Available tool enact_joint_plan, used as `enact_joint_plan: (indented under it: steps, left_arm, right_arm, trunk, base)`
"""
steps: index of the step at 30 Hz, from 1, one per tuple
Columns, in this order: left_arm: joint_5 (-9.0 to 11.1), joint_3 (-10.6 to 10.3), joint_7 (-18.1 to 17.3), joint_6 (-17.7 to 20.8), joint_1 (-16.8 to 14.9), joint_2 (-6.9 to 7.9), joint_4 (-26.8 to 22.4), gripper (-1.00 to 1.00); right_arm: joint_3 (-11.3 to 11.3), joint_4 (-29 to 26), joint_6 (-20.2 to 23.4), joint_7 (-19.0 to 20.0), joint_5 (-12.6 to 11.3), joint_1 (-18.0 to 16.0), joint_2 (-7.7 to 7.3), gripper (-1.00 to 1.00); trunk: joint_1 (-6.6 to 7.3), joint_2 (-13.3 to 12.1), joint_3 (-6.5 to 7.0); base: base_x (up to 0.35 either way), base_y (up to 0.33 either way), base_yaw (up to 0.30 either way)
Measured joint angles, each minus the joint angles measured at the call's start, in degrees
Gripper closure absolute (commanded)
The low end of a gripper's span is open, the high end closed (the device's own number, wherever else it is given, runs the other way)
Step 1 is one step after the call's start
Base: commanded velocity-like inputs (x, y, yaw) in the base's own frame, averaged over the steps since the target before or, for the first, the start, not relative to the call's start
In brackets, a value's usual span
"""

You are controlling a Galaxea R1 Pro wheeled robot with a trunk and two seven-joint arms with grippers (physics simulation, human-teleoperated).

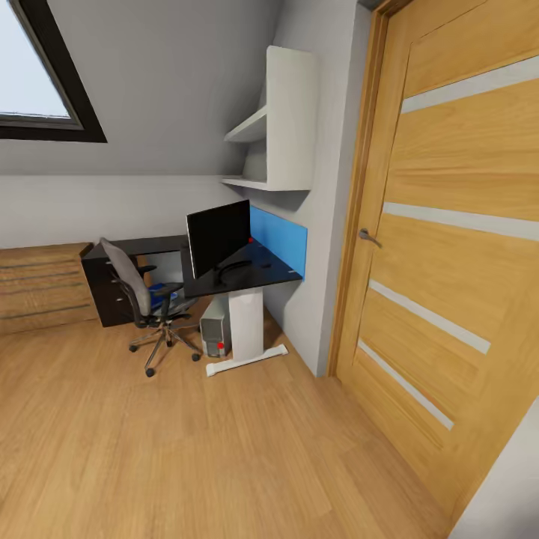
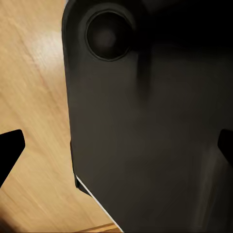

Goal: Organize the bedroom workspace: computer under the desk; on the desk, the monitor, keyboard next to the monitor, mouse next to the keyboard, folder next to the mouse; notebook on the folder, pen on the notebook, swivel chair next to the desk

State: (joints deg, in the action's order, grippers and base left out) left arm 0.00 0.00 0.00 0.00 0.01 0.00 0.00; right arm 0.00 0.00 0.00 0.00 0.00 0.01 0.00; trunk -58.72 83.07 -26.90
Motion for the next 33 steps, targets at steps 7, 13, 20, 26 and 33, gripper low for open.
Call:
enact_joint_plan:
  steps: [7,13,20,26,33]
  left_arm:
    - [-0.08,-0.06,-0.20,-0.06,-0.15,-1.87,-1.05,-1.00]
    - [-0.08,-0.16,-0.24,-0.08,-0.17,-3.02,-1.20,-1.00]
    - [-0.08,-0.16,-0.24,0.11,-0.17,-3.07,-1.20,-1.00]
    - [-0.08,-0.21,-0.24,0.10,-0.17,-3.16,-1.20,-1.00]
    - [0.08,-0.10,-0.24,-0.23,-0.18,-2.99,-5.66,-1.00]
  right_arm:
    - [-0.06,-1.67,-0.58,-0.02,0.05,-0.43,0.66,-1.00]
    - [0.08,-3.63,-1.34,0.00,0.07,-0.52,0.05,-1.00]
    - [-0.12,-3.93,-1.42,0.00,-0.01,-0.53,0.07,-1.00]
    - [-0.10,-3.68,-2.06,0.07,-0.17,-0.53,-0.05,-1.00]
    - [-0.32,-4.08,-18.50,-0.06,-0.17,-0.52,-1.89,-1.00]
  trunk:
    - [1.30,-2.41,1.10]
    - [2.62,-4.82,2.18]
    - [4.16,-7.62,3.44]
    - [5.48,-10.03,4.52]
    - [7.02,-12.84,5.78]
  base:
    - [0.000,0.000,0.000]
    - [0.000,0.000,0.000]
    - [0.000,0.000,0.000]
    - [0.000,0.000,0.000]
    - [0.000,0.000,0.000]
